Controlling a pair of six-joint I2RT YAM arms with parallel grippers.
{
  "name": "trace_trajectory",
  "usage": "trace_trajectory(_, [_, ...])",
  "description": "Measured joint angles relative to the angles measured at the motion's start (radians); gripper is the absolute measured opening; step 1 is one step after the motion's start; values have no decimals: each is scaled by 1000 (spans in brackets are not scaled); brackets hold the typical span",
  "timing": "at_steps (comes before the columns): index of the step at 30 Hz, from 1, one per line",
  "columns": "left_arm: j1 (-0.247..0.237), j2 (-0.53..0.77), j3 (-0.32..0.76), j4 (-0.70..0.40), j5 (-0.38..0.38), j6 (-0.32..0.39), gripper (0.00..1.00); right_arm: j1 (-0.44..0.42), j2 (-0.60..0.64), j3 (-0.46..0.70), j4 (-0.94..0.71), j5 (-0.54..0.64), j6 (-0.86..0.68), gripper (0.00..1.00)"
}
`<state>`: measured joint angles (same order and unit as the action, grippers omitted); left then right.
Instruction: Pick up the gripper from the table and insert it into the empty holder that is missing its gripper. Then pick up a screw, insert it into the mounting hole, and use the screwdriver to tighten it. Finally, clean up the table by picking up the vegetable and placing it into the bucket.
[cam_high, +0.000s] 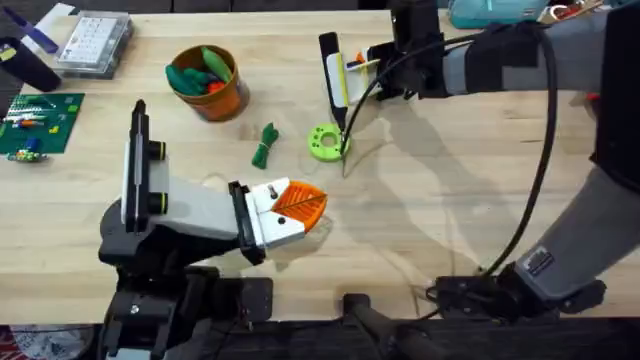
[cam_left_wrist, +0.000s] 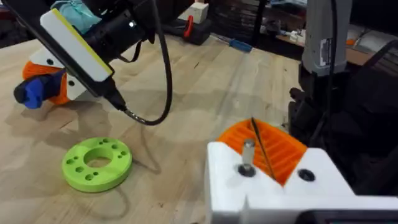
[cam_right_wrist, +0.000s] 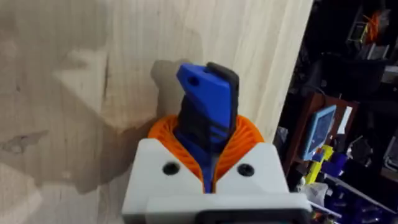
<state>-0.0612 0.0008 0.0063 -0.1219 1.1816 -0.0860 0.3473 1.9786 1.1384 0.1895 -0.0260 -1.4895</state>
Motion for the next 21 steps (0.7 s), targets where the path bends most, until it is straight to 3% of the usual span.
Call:
trace_trajectory(18, [0,0,0,0,0,0,8,0,0,15,-68,3,-26,53])
trace_trajectory(19, [0,0,0,0,0,0,8,0,0,15,-68,4,-24,108])
trace_trajectory(21, [0,0,0,0,0,0,8,0,-2,20,-68,4,-23,386])
